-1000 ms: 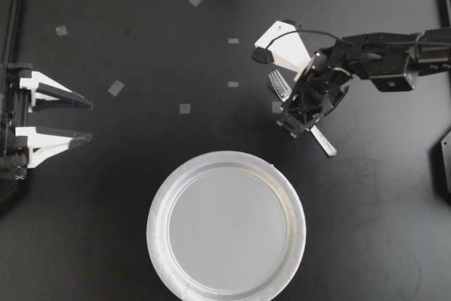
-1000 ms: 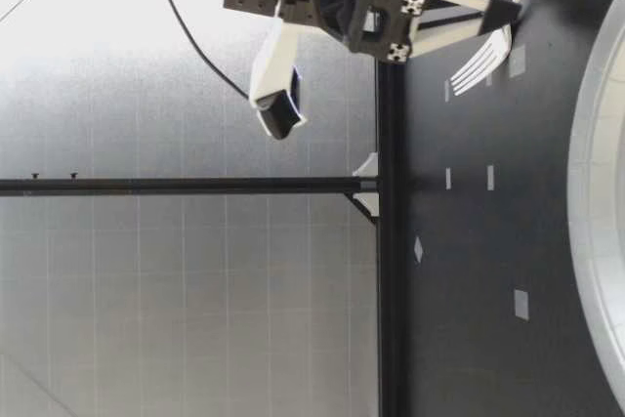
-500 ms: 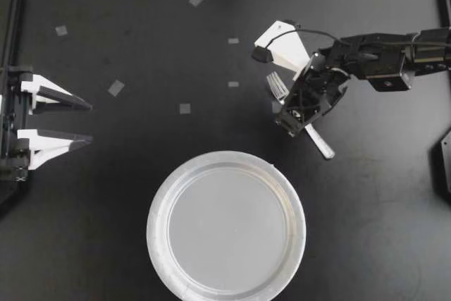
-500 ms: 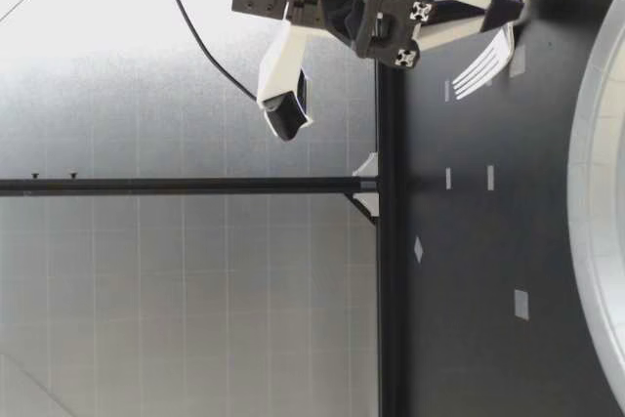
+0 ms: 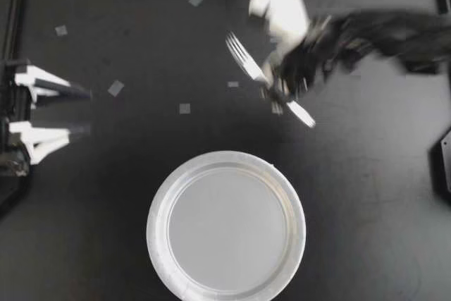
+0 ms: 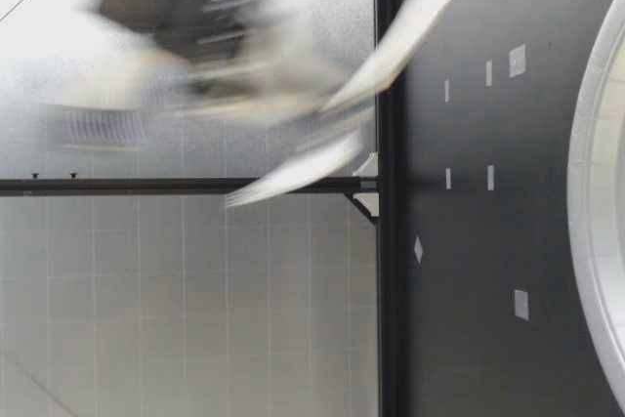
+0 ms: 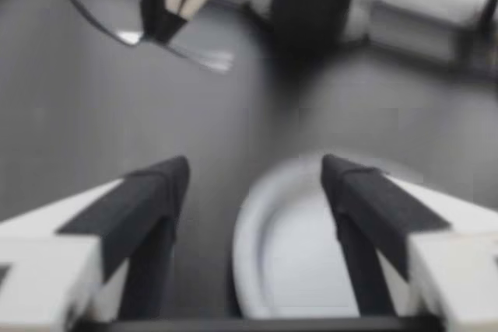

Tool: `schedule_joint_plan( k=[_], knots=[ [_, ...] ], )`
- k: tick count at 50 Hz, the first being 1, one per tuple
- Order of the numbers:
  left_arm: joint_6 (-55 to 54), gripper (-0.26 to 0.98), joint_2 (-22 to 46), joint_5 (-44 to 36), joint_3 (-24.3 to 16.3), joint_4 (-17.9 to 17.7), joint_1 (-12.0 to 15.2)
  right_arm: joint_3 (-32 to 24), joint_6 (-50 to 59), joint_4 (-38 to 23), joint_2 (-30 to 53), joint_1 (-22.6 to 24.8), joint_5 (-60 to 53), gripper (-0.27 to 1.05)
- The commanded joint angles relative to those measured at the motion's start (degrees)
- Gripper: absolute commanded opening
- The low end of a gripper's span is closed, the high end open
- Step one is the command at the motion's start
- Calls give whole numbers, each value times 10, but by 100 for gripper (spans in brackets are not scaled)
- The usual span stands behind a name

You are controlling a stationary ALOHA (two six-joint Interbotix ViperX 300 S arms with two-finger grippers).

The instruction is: Pick up the fork and place it on the plate.

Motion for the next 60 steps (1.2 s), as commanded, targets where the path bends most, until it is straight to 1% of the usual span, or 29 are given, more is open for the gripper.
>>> schedule_joint_plan(
  k=[1,4,6,10,13,17,20,25,27,31,36,45,50,60],
  knots=[
    [3,64,25,-98,-4,2,0,-18,-24,-1,-69,17,-104,9],
    [10,64,47,-153,-11,4,0,-4,-45,-1,-105,29,-201,9],
    [16,64,65,-174,-18,5,0,11,-56,-2,-125,39,-272,9],
    [30,64,113,-182,-47,7,0,45,-62,-7,-140,54,-375,9],
    [43,64,164,-178,-82,8,0,72,-62,-23,-136,68,-446,9],
    [55,64,227,-176,-129,11,0,91,-61,-40,-121,87,-507,9],
    [59,64,265,-176,-158,12,0,96,-62,-51,-110,99,-531,9],
    [54,64,304,-176,-190,23,0,98,-62,-80,-91,118,-571,9],
    [49,64,317,-179,-200,30,-5,99,-62,-91,-85,122,-583,9],
    [34,64,334,-186,-214,44,-16,100,-60,-108,-73,126,-597,9],
    [8,64,345,-206,-221,68,-27,105,-60,-114,-62,126,-617,9],
    [-47,64,362,-234,-221,98,-29,114,-58,-115,-46,127,-660,9],
    [-53,64,372,-236,-222,102,-29,120,-47,-117,-40,130,-686,9],
    [-50,64,389,-236,-235,102,-29,130,-18,-140,-40,130,-708,9]
  ],
)
